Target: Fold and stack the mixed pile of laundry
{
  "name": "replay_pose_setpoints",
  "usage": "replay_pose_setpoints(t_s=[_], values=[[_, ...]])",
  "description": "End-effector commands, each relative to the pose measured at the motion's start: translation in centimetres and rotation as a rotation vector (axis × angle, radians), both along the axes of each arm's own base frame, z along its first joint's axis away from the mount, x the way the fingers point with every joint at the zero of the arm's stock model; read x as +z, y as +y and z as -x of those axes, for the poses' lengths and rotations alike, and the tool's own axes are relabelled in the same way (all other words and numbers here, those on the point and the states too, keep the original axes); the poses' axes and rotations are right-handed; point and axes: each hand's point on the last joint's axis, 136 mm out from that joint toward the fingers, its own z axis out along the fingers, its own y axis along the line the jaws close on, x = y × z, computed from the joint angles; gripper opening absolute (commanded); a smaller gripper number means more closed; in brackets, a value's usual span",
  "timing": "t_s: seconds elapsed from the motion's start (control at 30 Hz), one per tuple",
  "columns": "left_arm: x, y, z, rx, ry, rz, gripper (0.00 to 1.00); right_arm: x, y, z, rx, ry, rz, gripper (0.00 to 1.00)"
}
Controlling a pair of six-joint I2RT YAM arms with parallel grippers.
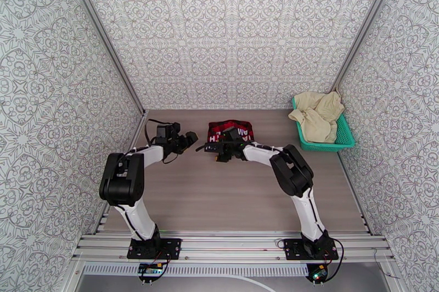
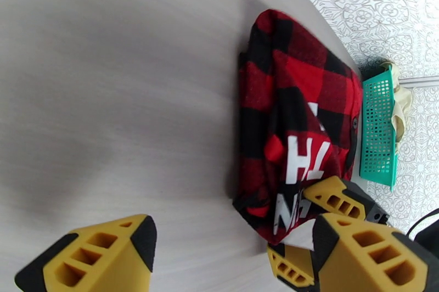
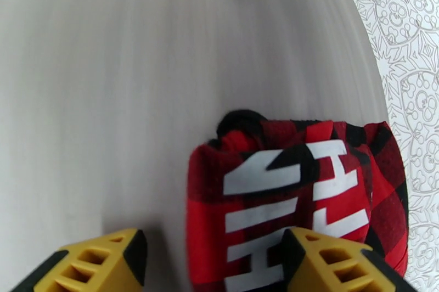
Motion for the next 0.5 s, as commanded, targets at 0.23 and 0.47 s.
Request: replay_pose_setpoints(t_s=[0.23, 0.47], values=[[-1.4, -1.2, -1.4, 0.098, 0.081, 0.110, 0.82, 0.5, 0.1, -3.0, -0.055, -0.186, 0.030, 0.13], [-1.2, -4.2, -2.1, 0.140, 0.093, 0.229, 0.87, 4.8, 1.0, -1.5, -0.049, -0.184, -0.173, 0.00]])
